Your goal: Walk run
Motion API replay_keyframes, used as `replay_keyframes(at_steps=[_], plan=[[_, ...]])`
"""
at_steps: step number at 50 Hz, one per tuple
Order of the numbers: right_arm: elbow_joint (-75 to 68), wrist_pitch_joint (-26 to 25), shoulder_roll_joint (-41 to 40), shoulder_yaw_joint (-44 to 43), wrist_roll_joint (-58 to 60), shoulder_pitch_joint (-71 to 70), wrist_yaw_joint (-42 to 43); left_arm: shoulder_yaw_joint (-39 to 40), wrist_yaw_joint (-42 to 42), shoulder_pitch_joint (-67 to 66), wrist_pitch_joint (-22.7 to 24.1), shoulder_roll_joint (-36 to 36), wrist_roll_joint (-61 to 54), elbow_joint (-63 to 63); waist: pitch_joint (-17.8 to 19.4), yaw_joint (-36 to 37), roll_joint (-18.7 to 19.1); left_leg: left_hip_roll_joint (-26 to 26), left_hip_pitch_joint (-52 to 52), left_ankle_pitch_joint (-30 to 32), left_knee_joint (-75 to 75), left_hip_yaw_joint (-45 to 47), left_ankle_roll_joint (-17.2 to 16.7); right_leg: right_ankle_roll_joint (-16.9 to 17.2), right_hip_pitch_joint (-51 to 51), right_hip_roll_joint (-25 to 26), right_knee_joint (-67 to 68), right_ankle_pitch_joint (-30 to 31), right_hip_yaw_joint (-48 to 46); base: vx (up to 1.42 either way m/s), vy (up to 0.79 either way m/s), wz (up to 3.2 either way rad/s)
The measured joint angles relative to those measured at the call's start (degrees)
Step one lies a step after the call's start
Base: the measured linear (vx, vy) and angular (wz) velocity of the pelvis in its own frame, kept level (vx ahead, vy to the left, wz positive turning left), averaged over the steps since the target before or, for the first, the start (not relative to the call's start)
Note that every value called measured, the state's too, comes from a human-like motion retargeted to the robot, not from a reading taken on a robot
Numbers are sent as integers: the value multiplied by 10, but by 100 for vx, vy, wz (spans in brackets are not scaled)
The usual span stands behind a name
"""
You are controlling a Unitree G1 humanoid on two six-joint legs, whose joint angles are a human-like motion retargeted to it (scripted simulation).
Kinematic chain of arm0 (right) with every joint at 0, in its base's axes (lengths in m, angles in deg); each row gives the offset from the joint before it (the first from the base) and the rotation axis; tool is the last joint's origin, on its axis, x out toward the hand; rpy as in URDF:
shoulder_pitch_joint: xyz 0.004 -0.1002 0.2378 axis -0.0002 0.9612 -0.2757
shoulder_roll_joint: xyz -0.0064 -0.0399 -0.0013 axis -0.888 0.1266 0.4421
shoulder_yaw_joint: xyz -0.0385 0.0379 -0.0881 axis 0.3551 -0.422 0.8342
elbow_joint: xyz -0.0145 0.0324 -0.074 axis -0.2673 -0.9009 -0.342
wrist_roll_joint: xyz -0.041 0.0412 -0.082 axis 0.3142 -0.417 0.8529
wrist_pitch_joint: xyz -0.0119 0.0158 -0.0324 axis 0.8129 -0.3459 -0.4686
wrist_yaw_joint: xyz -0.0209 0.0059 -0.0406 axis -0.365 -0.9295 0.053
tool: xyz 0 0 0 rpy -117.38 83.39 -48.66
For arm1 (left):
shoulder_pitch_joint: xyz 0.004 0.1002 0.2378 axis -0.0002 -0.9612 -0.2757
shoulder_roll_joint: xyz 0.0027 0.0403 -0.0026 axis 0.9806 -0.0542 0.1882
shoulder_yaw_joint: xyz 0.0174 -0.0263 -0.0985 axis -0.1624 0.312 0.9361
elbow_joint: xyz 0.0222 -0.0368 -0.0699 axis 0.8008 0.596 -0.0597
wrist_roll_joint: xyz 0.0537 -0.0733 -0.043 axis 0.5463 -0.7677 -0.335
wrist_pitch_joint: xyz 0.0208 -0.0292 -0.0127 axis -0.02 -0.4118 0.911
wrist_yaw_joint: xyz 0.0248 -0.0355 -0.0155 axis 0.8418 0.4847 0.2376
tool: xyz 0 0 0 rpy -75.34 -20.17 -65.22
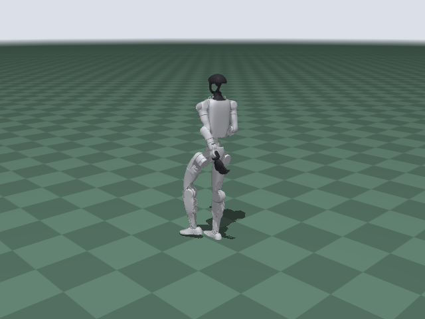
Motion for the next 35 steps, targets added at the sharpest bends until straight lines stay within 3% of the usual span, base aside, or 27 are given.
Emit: replay_keyframes(at_steps=[5, 8, 10, 12, 13, 15, 18, 22, 24, 27, 32, 35], plan=[[0, 13, 4, -3, -17, -3, -9, 22, -7, -18, -12, -9, -15, 3, 11, 21, -7, -31, -34, -34, -212, -34, 23, -10, 57, 16, -3, -28, 4, 92, -7, -28], [-10, 21, -1, 2, -16, 10, -7, 35, -15, -6, -21, -6, -25, 3, 9, 31, -14, -31, -12, -9, -233, -10, 26, -1, 88, 13, 21, -8, 6, 85, 1, -32], [-14, 20, -7, -1, -11, 29, -11, 40, -15, 12, -19, -1, -39, 3, 1, 38, -10, -29, 2, 12, -210, -3, 20, 16, 104, 14, 44, 39, 4, 93, 5, -33], [-16, 24, -13, -3, -4, 57, -15, 44, -9, 37, -7, 7, -62, 1, -14, 48, -4, -24, 17, 37, -206, 1, 28, 30, 106, 6, 84, 137, -12, 128, 8, -22], [-18, 24, -18, -3, -2, 70, -17, 45, -5, 52, 0, 10, -77, -2, -23, 42, -2, -31, 19, 15, -194, -23, 41, 36, 98, 0, 113, 203, -22, 146, 9, 7], [-22, 19, -26, 4, 3, 91, -14, 42, 0, 84, 15, 15, -111, -19, -27, 39, 16, -11, 37, -16, -174, -48, 42, 32, 72, -11, 207, 307, -45, 114, 6, 1], [-22, 15, -24, 18, 15, 97, 0, 15, 2, 156, 26, 37, -165, -47, -18, 30, 44, 4, 97, -49, -183, -19, 52, -1, -2, -31, 389, 364, -90, 78, 2, 8], [-9, 23, -14, 21, 42, 87, -15, -11, -9, 259, 38, 79, -188, -89, -19, 14, 60, -3, 149, -72, -207, -26, 48, 39, -104, 17, 448, 269, -29, 84, -7, 24], [0, 28, -11, 18, 55, 81, -26, -22, -18, 306, 49, 99, -182, -114, -18, -20, 63, -19, 170, -80, -218, -54, 49, 69, -156, 16, 443, 222, -21, 91, -13, 124], [14, 37, -2, 19, 67, 74, -34, -45, -28, 362, 72, 125, -182, -154, -19, -66, 66, -43, 203, -98, -231, -88, 52, 91, -218, -25, 375, 158, -28, 60, -8, 107], [29, 40, 7, 20, 89, 76, -29, -68, -33, 418, 104, 154, -195, -213, -16, -96, 46, -86, 281, -133, -250, -102, 45, 121, -259, -116, 141, 145, -34, 91, -27, 40], [30, 41, 4, 17, 107, 83, -18, -75, -31, 424, 121, 154, -215, -241, -12, -103, 46, -86, 328, -150, -256, -107, 32, 127, -274, -120, 21, 109, -1, 100, -38, 17]])
